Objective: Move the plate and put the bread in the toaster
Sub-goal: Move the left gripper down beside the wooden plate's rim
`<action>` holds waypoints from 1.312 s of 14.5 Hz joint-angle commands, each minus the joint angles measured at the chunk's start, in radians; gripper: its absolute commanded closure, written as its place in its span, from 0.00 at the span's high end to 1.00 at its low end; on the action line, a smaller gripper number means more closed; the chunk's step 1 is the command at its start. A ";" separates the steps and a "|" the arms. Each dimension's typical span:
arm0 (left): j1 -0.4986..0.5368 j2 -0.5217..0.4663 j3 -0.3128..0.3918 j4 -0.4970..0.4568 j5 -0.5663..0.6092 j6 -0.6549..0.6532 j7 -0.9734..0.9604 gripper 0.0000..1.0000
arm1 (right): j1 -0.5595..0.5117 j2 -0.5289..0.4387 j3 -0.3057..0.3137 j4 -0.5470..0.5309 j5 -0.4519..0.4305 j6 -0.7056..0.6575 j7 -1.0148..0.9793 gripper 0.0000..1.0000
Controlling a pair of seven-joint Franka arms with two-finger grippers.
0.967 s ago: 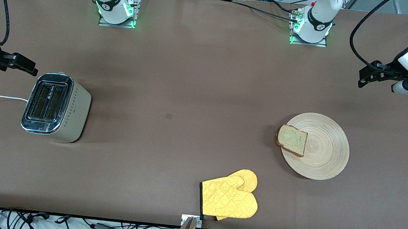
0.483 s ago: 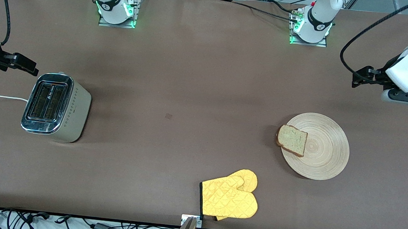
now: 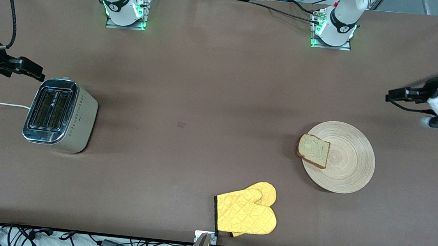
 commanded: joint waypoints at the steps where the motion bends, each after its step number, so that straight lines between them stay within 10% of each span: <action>1: 0.127 0.129 -0.003 0.094 -0.116 -0.018 0.151 1.00 | 0.003 -0.003 0.002 0.010 -0.003 -0.008 0.001 1.00; 15: 0.372 0.689 -0.003 0.091 -0.719 0.270 0.954 0.97 | 0.006 -0.003 -0.001 0.010 -0.006 -0.023 0.001 1.00; 17: 0.369 0.726 -0.003 0.091 -0.772 0.281 0.986 0.83 | 0.003 -0.001 -0.003 0.010 -0.002 -0.020 0.002 1.00; 19: 0.364 0.749 -0.004 0.095 -0.778 0.284 0.986 0.43 | 0.002 -0.001 -0.004 0.010 -0.006 -0.020 0.004 1.00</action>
